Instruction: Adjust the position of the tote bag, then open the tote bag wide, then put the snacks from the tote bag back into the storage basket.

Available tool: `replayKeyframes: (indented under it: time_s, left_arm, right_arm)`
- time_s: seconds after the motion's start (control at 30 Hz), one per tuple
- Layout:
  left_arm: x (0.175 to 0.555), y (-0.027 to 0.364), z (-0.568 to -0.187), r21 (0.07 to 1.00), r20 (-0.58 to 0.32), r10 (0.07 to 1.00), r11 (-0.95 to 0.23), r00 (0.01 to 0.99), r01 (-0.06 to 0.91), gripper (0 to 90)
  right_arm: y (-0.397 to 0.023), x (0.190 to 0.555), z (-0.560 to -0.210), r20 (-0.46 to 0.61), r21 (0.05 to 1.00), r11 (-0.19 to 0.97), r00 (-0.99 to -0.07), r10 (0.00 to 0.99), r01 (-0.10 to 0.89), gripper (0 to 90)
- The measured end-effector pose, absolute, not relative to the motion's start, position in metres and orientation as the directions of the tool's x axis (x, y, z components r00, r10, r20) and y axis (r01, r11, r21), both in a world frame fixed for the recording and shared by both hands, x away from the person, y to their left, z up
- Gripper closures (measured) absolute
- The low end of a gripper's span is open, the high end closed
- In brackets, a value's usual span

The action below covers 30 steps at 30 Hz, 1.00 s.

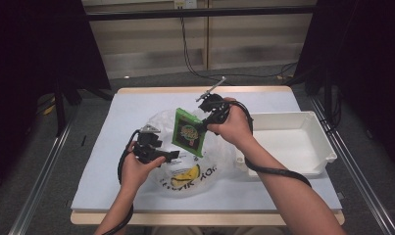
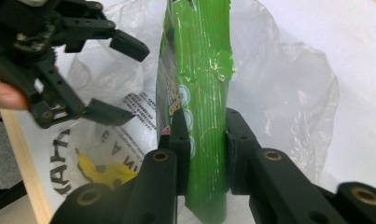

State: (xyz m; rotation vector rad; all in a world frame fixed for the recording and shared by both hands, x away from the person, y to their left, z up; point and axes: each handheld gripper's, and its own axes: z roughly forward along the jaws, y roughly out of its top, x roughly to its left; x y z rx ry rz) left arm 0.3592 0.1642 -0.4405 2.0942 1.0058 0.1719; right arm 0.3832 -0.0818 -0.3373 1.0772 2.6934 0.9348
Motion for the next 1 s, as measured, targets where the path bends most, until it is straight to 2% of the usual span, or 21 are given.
replayKeyframes:
  time_s: [0.37, 1.0]
  left_arm:
    - [0.360, 0.161, -0.440, 0.699, -0.172, 0.704, -0.406, 0.689, 0.589, 12.6]
    - [0.357, 0.158, -0.439, 0.701, -0.185, 0.712, -0.388, 0.677, 0.599, 12.4]
  right_arm:
    - [-0.086, 0.377, -0.322, 0.143, 0.582, 0.585, -0.779, 0.610, 0.565, 76.9]
    - [-0.118, 0.368, -0.291, 0.130, 0.603, 0.591, -0.798, 0.589, 0.535, 76.8]
